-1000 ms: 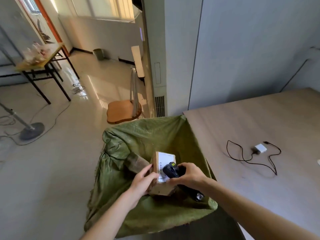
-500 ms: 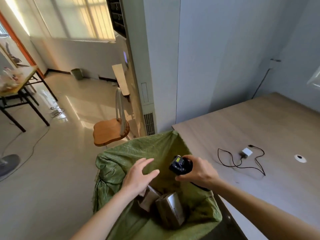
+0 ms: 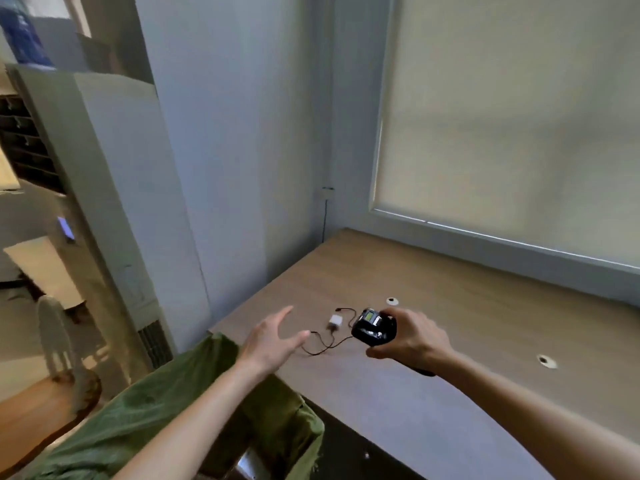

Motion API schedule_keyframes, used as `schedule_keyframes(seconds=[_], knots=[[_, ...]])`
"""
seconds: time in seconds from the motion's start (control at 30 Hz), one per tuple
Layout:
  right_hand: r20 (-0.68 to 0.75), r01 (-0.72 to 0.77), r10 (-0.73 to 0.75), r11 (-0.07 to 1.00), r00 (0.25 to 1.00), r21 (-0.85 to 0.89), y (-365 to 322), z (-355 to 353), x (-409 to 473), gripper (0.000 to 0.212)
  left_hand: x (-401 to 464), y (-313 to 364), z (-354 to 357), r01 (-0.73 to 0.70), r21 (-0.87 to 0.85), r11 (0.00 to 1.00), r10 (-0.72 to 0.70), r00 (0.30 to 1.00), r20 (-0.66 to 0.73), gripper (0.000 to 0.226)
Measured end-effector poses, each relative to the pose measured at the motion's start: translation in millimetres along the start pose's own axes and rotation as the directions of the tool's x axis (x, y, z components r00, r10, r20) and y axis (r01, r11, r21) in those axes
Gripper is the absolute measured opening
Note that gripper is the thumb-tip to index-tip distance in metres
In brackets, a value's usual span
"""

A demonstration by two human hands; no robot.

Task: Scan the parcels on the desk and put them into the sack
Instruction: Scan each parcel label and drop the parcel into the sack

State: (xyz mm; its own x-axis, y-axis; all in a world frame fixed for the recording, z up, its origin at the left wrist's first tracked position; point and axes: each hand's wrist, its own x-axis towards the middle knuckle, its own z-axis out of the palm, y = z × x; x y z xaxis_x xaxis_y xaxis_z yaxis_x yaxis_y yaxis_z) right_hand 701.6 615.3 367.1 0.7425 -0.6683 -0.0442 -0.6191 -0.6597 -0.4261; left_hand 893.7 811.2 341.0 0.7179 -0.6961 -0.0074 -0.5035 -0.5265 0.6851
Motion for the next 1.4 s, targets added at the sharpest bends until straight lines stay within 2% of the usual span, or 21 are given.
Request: schedule_keyframes(seconds=[0.13,0.23,0.47,0.7,0.97,1.07,1.17,1.27,1.4], knots=[[-0.117,-0.199,0.199,0.98,0.973,0.01,70.5,-73.3,-60.6,0.067,4.0,95.2,44.6,-0.171,0.008,0.985,0.169,0.98,0.103,0.072],[-0.201,-0.309,0.313,0.95,0.928,0.054,125.1,-126.4,-112.6,0.068,-4.9,180.2,84.6,-0.311,-0.016,0.95,0.308,0.933,0.184,0.068],[-0.32,-0.543,0.538,0.836,0.779,0.084,261.3,-227.3,-244.5,0.069,-54.5,369.5,216.7,-0.54,-0.101,0.836,0.541,0.778,0.318,0.067],[-0.378,-0.72,0.706,0.682,0.599,0.131,398.7,-281.5,-387.4,0.079,-139.9,504.1,380.2,-0.662,-0.229,0.714,0.685,0.591,0.426,0.067],[-0.394,-0.846,0.845,0.475,0.361,0.244,515.5,-313.6,-534.1,0.089,-244.7,628.1,512.5,-0.719,-0.319,0.618,0.737,0.387,0.554,0.071],[-0.381,-0.867,0.884,0.395,0.27,0.304,554.9,-313.5,-573.3,0.097,-277.5,663.8,557.4,-0.73,-0.352,0.586,0.744,0.312,0.591,0.068],[-0.356,-0.878,0.918,0.309,0.175,0.366,594.2,-314.6,-602.1,0.097,-302.9,696.4,604.2,-0.743,-0.377,0.553,0.742,0.234,0.628,0.069],[-0.345,-0.886,0.931,0.258,0.122,0.384,636.9,-321.0,-622.5,0.09,-317.3,731.0,655.3,-0.747,-0.405,0.527,0.729,0.153,0.667,0.072],[-0.319,-0.902,0.946,0.187,0.058,0.39,699.1,-336.7,-635.3,0.094,-327.2,781.5,726.6,-0.736,-0.427,0.525,0.72,0.116,0.684,0.072]])
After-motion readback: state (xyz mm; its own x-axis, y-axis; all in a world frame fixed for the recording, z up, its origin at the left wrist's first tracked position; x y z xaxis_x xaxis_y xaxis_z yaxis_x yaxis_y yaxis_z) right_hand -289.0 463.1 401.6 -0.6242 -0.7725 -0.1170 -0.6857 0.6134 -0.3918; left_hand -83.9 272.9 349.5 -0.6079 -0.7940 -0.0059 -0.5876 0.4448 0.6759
